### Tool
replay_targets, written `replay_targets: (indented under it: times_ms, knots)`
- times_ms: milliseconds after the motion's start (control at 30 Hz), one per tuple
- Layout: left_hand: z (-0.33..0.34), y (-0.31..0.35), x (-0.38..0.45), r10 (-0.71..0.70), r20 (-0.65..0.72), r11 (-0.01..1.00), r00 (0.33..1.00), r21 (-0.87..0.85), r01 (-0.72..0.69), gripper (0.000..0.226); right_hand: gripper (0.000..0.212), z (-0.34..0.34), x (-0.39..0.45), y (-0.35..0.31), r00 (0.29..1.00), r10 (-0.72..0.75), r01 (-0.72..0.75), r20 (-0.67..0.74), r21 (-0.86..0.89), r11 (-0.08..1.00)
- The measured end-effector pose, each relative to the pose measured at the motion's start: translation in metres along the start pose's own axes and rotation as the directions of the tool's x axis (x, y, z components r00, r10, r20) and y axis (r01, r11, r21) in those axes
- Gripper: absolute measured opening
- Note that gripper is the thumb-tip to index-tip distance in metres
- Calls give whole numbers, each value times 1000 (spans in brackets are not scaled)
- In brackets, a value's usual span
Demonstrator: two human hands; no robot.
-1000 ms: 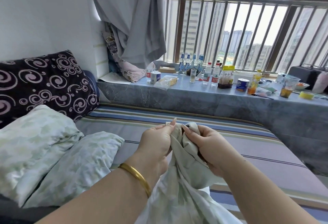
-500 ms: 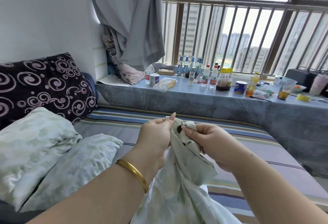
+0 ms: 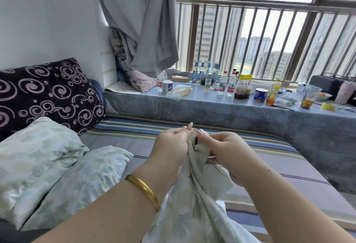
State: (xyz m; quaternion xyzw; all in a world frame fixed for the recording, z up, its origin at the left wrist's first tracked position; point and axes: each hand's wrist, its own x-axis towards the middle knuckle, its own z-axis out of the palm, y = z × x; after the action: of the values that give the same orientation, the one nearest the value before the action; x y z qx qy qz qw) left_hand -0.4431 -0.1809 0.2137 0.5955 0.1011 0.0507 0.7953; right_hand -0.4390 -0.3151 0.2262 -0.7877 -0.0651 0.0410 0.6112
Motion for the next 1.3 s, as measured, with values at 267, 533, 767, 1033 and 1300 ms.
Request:
replay_targets:
  times_ms: [267,533,767,1033,1300]
  knots:
    - [-1,5,0,-139,-37,984,990,-117,134,14,21,1,1,2,994,92,-88,-57,62,994]
    - [-3,7,1,-148,-65,980,987,-146,137,22,19,-2,-6,0,999,46,-47,11,104,993]
    - [2,8,-1,-135,-92,988,987,-86,127,17,18,-1,-5,3,997,-37,29,-69,-116,993]
    - [0,11,-5,-222,40,947,974,-229,225,28,18,1,-1,3,993,-45,15,-109,-258,966]
    - [0,10,-13,-87,181,992,980,-78,103,35,22,-7,-1,0,995,9,-31,-100,-216,976]
